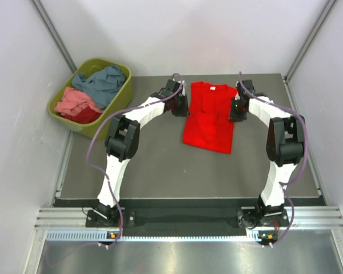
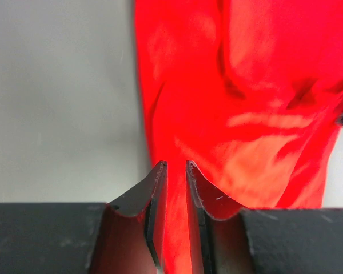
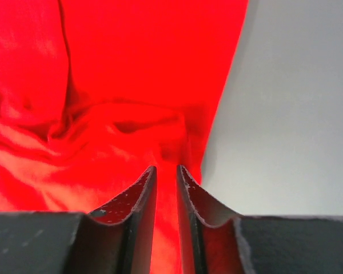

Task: Fold and stack the t-shirts
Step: Fold the tshirt

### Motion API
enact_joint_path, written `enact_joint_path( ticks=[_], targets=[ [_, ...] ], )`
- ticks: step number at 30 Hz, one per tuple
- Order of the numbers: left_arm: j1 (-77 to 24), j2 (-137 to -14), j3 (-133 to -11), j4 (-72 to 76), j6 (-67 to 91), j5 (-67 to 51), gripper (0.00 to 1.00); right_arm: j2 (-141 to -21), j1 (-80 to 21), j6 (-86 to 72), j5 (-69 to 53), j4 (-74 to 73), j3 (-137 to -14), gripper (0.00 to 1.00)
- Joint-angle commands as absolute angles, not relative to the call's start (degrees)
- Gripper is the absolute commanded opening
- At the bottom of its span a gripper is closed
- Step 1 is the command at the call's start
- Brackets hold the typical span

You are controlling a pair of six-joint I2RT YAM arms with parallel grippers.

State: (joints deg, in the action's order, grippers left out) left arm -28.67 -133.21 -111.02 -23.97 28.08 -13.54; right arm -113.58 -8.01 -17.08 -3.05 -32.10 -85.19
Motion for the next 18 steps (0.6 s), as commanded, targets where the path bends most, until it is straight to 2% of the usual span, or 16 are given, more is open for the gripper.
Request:
enact_joint_path(
  ticks=[1,9,18],
  targets=[
    [-28.7,-125.0,-105.6,-25.8,28.4,-15.1,0.25,-105.4,-8.0,-17.0,-4.1,-33.0,-81.4,0.23],
    [-28.7,-121.3,-95.4,-27.0,26.1,-18.2,0.31,-94.8,-8.1,-18.0,-10.2,-31.9,-67.8,0.35],
    [-28.9,-120.9,-89.7,-26.1,26.0,-22.4,0.31,-92.4,-8.1,-17.7,-12.3,-29.4,-57.8,0.39]
  ],
)
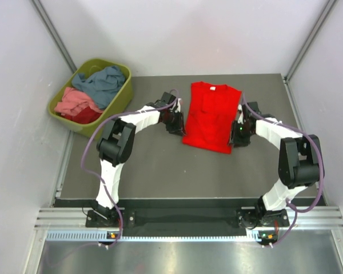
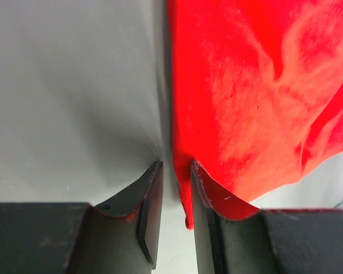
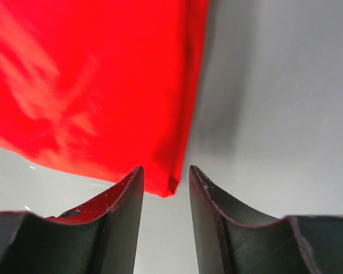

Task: Fold and stack the t-shirts
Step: Fold the tshirt

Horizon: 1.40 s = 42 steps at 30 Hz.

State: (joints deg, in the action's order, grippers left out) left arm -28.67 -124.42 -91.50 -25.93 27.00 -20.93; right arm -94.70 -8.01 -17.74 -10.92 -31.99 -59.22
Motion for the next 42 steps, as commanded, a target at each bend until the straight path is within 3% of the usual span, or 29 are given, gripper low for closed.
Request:
enact_joint_path(
  ticks=[1,5,7,8,11,12,14,25,27,29,31,33,37,42],
  targets=[
    [-29.0,-120.9,-89.3,-25.7,26.0,-22.6,0.31,-92.4,-8.1,-17.5,-12.2,-28.8,-56.8,0.39],
    [-29.1,-120.9,-86.8,-22.7,27.3,-25.8,0.31,-93.2,-8.2,-17.2,-13.0,-27.2,-54.3,0.39],
    [-29.1,-120.9,-85.7,-22.0,28.4,-27.7,0.27,-93.3,-8.2,-16.9,-13.5,-26.2,-52.8,0.39],
    [-29.3,-120.9,-85.3,-22.0,28.6,-27.8,0.21,-93.3,-8.2,-17.0,-13.4,-26.1,-52.4,0.38],
    [-29.7,-120.2,-85.0,-23.6,28.7,-25.1,0.02,-92.7,-8.1,-16.9,-11.9,-25.7,-50.8,0.24],
    [-29.7,-119.5,-84.6,-24.3,29.0,-24.5,0.00,-92.6,-8.1,-17.0,-11.3,-25.8,-50.2,0.09],
    [-30.1,-118.1,-83.7,-24.9,29.4,-22.3,0.00,-91.6,-8.1,-17.4,-9.0,-26.7,-49.7,0.00],
    [-35.2,-108.2,-73.2,-25.9,36.3,-13.7,0.00,-80.5,-8.0,-22.5,-4.6,-30.8,-42.1,0.00],
    [-36.3,-107.7,-72.0,-25.3,37.3,-13.6,0.10,-79.7,-8.0,-22.8,-6.0,-30.8,-41.1,0.01],
    [-36.7,-107.7,-72.4,-26.9,37.5,-13.4,0.20,-79.4,-8.0,-22.7,-5.8,-31.5,-41.0,0.15],
    [-36.7,-107.9,-74.6,-28.6,37.1,-12.9,0.24,-78.8,-8.1,-22.4,-4.8,-33.3,-42.6,0.26],
    [-36.7,-108.5,-78.5,-31.5,35.8,-11.9,0.28,-78.0,-8.1,-22.2,-3.5,-34.5,-45.3,0.31],
    [-36.3,-111.1,-87.0,-33.9,33.4,-9.0,0.28,-78.5,-8.1,-21.4,-2.9,-36.1,-51.6,0.27],
    [-36.1,-117.2,-95.0,-31.6,31.2,-13.9,0.24,-84.4,-8.0,-19.1,-7.6,-35.4,-59.8,0.20]
  ],
)
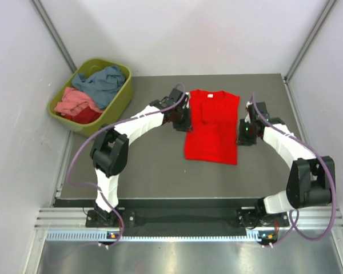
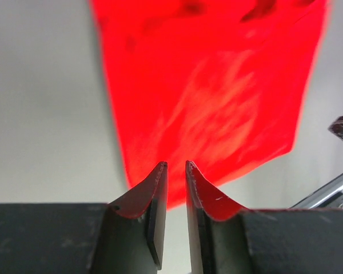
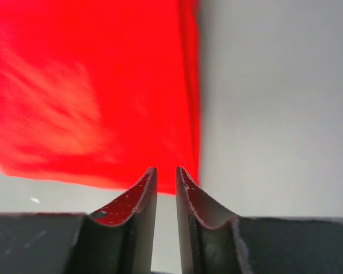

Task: Fold and stack the t-shirts
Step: Fold the tshirt

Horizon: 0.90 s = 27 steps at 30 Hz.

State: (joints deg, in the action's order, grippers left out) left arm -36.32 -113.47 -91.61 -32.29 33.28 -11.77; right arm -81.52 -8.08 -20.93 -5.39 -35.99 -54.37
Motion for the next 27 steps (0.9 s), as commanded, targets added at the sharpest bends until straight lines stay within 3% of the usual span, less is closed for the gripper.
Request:
enact_joint_path(
  ticks=[1,10,16,22,27],
  targets=[
    [-36.1,-118.2,-95.8,-30.8,31.0,-14.6,0.23,-85.4,-8.0,-18.6,-7.9,-34.6,-60.8,0.20],
    [-34.5,-130.0,-107.3,-26.7,28.8,-14.0,0.19,-100.7,-7.0,-13.9,-8.8,-30.8,-73.4,0.18],
    [-32.3,-134.8,-107.7,-26.4,32.8,-6.4,0.19,-109.8,-6.2,-13.9,2.0,-30.4,-78.0,0.17],
    [-32.2,-133.4,-104.6,-22.9,33.4,-11.2,0.21,-111.4,-6.2,-13.6,4.4,-30.1,-78.6,0.16],
    [-32.2,-126.7,-106.6,-25.5,32.1,-17.5,0.29,-105.2,-6.2,-14.8,1.2,-35.5,-81.6,0.20]
  ],
)
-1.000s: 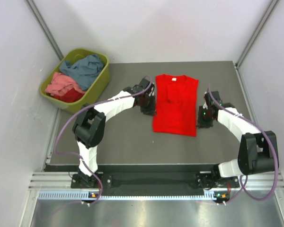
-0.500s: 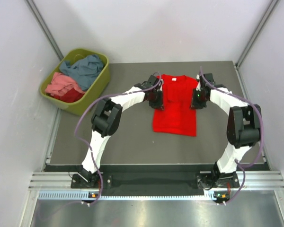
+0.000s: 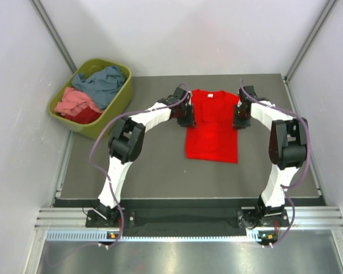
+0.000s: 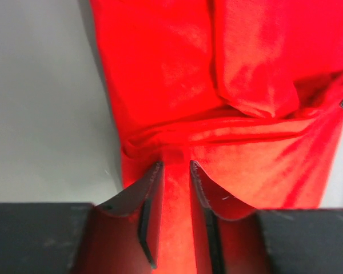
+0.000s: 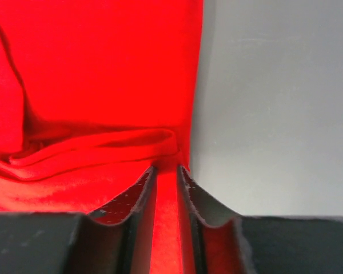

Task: Fold and stack the t-shirts
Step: Fold the tshirt

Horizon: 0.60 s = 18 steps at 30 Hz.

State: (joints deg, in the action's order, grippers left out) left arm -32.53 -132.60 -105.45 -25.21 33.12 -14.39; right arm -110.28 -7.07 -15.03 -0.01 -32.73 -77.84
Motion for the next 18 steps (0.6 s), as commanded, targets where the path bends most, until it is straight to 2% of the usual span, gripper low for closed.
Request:
enact_joint_path(
  ticks=[1,4,5,6,11,18],
  targets=[
    [-32.2,-125.6,-107.0,-26.4,31.7,-17.7,0.31,-104.0,-6.3,-15.5,0.4,-36.4,-81.7,0.22],
    [-32.3,-120.8,-106.8,-31.1,30.6,-17.6,0.35,-98.5,-6.4,-19.6,-2.3,-39.1,-78.2,0.31],
    [-32.3,-117.9,-104.3,-32.2,30.2,-17.6,0.40,-97.0,-6.3,-21.9,-3.2,-39.5,-76.5,0.33],
    [-32.4,-116.3,-102.2,-32.3,30.2,-17.5,0.40,-93.9,-6.3,-22.9,-3.3,-39.9,-72.5,0.36],
    [-35.3,-106.4,-84.8,-29.5,31.7,-16.5,0.41,-84.6,-6.3,-29.0,-4.1,-39.5,-58.1,0.41],
    [-35.8,-101.1,-66.8,-15.7,40.5,-22.3,0.38,-71.9,-6.3,-34.7,-6.0,-35.9,-44.0,0.47]
  ],
)
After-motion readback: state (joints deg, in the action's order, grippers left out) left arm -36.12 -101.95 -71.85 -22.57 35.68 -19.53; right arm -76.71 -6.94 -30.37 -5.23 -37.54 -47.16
